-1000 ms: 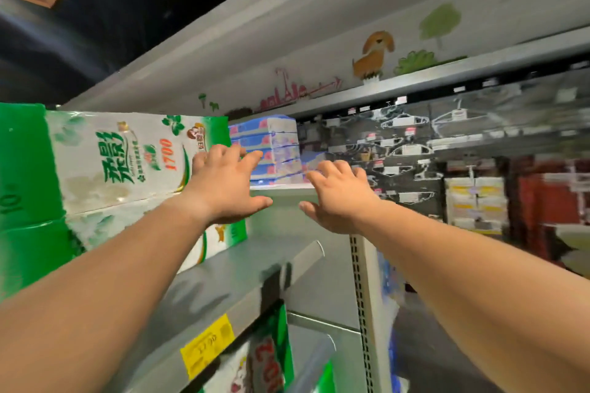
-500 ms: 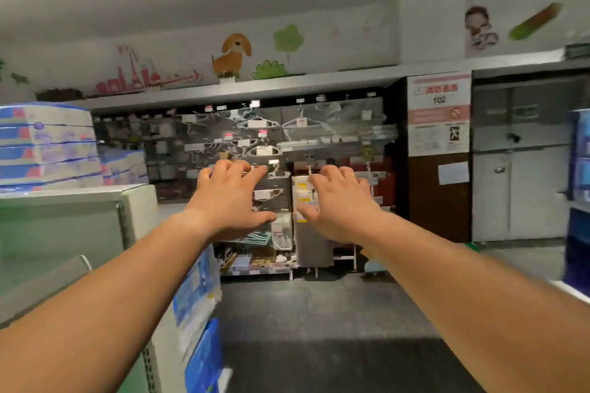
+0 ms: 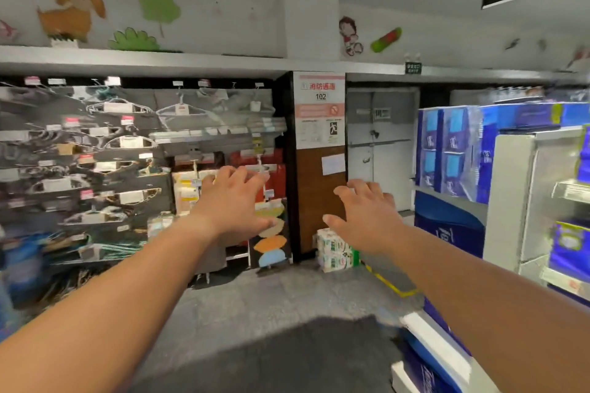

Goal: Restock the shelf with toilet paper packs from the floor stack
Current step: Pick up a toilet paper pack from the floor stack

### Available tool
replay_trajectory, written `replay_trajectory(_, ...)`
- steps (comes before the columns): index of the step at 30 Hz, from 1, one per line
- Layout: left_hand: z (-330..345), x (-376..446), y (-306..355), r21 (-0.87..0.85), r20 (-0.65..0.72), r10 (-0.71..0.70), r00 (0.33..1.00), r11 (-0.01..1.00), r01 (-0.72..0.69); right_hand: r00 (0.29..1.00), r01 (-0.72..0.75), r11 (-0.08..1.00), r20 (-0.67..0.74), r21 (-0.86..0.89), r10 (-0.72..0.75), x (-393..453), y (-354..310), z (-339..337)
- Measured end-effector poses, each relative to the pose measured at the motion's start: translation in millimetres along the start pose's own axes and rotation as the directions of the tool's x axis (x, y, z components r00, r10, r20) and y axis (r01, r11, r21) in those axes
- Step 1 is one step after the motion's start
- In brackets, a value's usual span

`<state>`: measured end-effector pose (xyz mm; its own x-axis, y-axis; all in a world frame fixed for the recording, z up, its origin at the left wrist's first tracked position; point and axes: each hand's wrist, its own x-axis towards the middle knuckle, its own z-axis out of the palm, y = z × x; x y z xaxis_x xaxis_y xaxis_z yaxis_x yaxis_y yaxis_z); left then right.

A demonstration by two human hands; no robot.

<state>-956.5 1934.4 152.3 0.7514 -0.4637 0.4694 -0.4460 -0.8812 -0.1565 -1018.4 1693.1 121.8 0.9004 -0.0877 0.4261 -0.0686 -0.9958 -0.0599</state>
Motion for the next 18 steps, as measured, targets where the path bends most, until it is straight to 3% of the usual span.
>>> replay_trajectory(8, 117, 94, -23, -0.095, 0.101, 0.088, 0.991, 0.992, -0.079, 0.988, -0.148, 0.989, 0.044, -0.026, 0.149, 66, 34, 79)
replay_trajectory(18, 333, 172, 14, -0.151, 0.428, 0.149, 0.891, 0.984, -0.092, 0.922, -0.226, 0.974, 0.326, 0.013, 0.209, 123, 80, 295)
